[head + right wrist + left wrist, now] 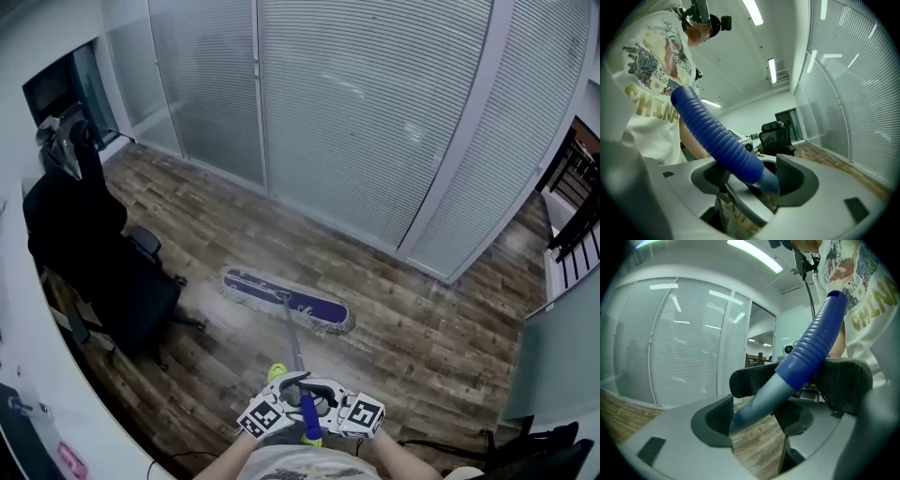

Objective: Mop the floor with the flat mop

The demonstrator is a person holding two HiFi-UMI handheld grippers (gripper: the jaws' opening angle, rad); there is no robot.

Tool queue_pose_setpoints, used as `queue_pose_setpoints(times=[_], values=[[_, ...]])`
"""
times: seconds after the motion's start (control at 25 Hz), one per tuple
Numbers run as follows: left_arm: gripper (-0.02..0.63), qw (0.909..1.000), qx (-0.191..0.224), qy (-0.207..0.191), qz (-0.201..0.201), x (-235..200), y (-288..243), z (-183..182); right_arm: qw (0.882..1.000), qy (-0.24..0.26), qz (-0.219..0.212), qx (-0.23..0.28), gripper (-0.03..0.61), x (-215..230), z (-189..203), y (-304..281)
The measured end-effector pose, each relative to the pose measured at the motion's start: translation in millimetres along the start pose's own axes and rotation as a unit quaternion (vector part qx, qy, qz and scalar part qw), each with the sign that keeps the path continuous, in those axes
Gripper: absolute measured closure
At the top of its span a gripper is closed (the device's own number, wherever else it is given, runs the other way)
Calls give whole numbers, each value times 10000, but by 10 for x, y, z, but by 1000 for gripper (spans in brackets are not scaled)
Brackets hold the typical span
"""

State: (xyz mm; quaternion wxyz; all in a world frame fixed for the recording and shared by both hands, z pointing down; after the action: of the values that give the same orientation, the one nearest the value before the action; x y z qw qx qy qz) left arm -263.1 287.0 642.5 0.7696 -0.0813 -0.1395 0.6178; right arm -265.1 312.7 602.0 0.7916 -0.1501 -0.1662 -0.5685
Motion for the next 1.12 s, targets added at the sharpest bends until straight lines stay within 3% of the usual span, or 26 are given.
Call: queue_pose_setpoints(times=[0.2,0.4,0.68,1.12], values=[[354,9999,89,42,49,-576,7,70,9999,34,-10,-107,307,427,-242,-314],[354,9999,114,84,90,-1571,91,121,9999,51,52,-140,307,1112,-706,-885],[354,9986,207,-13,493,-2807,46,182,9994,22,333,53,308,2023,-1284,-1481],[354,9979,153,-39,626,-4127,-201,293,9989,3,429,178,307,3167,-1812,-1970]])
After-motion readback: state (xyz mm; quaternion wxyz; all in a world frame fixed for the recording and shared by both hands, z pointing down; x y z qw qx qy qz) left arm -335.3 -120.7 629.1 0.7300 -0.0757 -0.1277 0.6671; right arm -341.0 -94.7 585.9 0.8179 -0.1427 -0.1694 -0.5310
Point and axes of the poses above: the fingertips, and each gripper's own axes: y backward along the fingers, x to its right, z out of its underside, the point moved 4 cm from there along y, backward along the fingers, and after that the axes turned 12 degrees about -y, right-handed, at the moved point
